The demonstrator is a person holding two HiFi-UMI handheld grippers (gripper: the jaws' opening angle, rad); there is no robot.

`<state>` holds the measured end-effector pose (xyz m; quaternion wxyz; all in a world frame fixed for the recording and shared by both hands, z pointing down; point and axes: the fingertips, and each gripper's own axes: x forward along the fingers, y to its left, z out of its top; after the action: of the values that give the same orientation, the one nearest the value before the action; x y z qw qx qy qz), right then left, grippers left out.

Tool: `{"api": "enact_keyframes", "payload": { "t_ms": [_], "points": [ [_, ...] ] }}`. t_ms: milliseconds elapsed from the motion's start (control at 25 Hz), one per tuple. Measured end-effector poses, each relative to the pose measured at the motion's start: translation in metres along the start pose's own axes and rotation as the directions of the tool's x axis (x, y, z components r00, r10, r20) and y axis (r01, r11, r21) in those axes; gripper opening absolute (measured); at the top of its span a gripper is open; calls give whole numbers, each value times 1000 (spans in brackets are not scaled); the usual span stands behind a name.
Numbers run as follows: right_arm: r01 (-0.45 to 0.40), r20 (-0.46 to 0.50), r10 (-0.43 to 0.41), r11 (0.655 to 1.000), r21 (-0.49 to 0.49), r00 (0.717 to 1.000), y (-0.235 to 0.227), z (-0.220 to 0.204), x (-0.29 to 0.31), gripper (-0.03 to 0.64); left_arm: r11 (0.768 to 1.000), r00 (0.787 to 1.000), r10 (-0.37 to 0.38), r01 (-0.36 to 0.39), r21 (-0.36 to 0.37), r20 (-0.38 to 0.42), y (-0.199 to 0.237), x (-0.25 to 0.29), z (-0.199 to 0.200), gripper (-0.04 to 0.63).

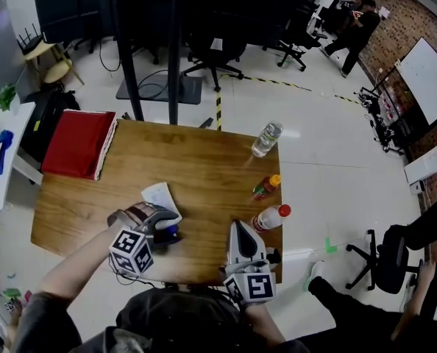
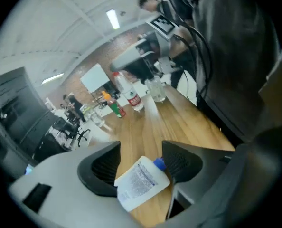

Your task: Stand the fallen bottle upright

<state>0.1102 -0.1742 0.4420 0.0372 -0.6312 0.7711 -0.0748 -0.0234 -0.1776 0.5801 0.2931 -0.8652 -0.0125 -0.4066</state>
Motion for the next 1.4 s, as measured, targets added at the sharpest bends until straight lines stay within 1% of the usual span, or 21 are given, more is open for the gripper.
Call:
{"api": "enact_keyframes", "payload": {
  "t_ms": [40, 80, 120, 160, 200, 240, 320, 480, 560, 640, 800, 840, 960, 1040, 1240, 1400],
  "points": [
    [-3, -3, 3, 1000, 4, 1000, -1, -2, 2, 14, 995, 999, -20, 24, 102, -40, -4, 7, -3, 310],
    [-6, -6, 6, 1000, 8, 1000, -3, -4, 3, 14, 979, 997, -30, 45, 200, -77, -8, 13, -6, 310],
    [-8, -9, 8, 1000, 13, 1000, -4, -5, 5, 14, 956, 994, -35, 64, 287, -105, -12, 20, -8, 310],
    [-10, -12, 10, 1000, 18, 1000, -4, -6, 6, 14, 931, 992, -40, 81, 355, -121, -16, 26, -8, 310],
    [-12, -14, 12, 1000, 24, 1000, -5, -7, 8, 14, 910, 991, -49, 97, 403, -127, -18, 31, -7, 310],
    [-13, -15, 14, 1000, 28, 1000, -6, -7, 9, 14, 894, 989, -63, 114, 433, -130, -21, 35, -5, 310],
    [-13, -16, 13, 999, 35, 1000, -10, -10, 10, 14, 870, 985, -98, 155, 468, -144, -28, 44, -4, 310],
    [-7, -20, 7, 999, 44, 1000, -19, -15, 13, 14, 822, 964, -168, 254, 510, -208, -42, 56, -15, 311],
    [-6, -21, 7, 999, 47, 1000, -21, -16, 14, 14, 793, 951, -188, 295, 532, -247, -48, 60, -23, 322],
    [-7, -22, 8, 999, 52, 1000, -22, -19, 14, 14, 771, 941, -203, 325, 548, -272, -52, 64, -29, 322],
    [-10, -30, 11, 998, 61, 999, -26, -23, 16, 14, 741, 922, -237, 374, 557, -305, -57, 73, -35, 322],
    [-9, -33, 12, 998, 64, 999, -27, -23, 17, 14, 733, 913, -250, 396, 553, -323, -59, 75, -38, 322],
    [-8, -30, 10, 998, 67, 999, -31, -24, 18, 14, 708, 873, -295, 473, 525, -389, -69, 81, -48, 322],
    [-5, -26, 7, 998, 70, 1000, -33, -24, 18, 14, 697, 856, -313, 501, 513, -410, -73, 85, -51, 322],
    [-1, -35, 4, 997, 82, 999, -37, -27, 16, 14, 674, 839, -321, 528, 517, -439, -77, 95, -52, 322],
    [5, -37, -2, 996, 88, 999, -41, -29, 16, 14, 643, 825, -333, 553, 530, -457, -82, 102, -52, 322]
  ]
}}
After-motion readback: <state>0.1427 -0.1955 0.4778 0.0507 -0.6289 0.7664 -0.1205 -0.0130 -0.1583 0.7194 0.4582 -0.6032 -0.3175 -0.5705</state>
